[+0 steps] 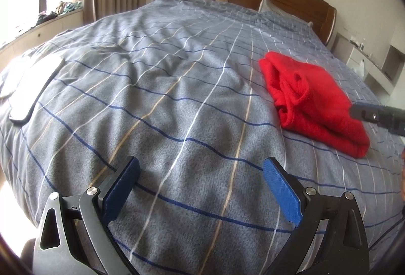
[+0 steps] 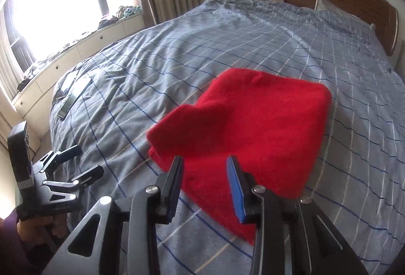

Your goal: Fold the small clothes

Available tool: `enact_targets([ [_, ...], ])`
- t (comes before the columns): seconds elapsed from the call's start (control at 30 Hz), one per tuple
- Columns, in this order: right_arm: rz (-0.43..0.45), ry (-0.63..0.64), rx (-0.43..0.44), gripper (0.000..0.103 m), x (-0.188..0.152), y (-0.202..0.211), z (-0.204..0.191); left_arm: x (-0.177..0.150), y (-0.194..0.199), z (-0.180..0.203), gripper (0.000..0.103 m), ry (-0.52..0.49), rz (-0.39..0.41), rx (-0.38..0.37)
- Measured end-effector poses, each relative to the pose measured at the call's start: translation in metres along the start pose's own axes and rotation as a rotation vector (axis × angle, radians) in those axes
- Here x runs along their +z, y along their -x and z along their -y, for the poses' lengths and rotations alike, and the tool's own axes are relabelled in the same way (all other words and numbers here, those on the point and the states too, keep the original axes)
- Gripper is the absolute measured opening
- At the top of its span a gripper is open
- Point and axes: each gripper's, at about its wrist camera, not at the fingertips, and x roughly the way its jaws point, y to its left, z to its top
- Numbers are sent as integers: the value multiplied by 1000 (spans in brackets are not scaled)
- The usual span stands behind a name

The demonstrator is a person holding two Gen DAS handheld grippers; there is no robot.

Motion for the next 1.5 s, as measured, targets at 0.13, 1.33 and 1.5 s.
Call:
enact_targets([
  [0.13,-119,-38,6,42,-32,-25,10,29,-1,10,99,-31,4,-56],
  [1.33,-65,-565,115,35,17,-83,123,116,-144,108,50,-210,-388,-312],
  [1.5,7,16,-244,27,48,-54,24,122,-118,120,20,-237,-321,-349],
])
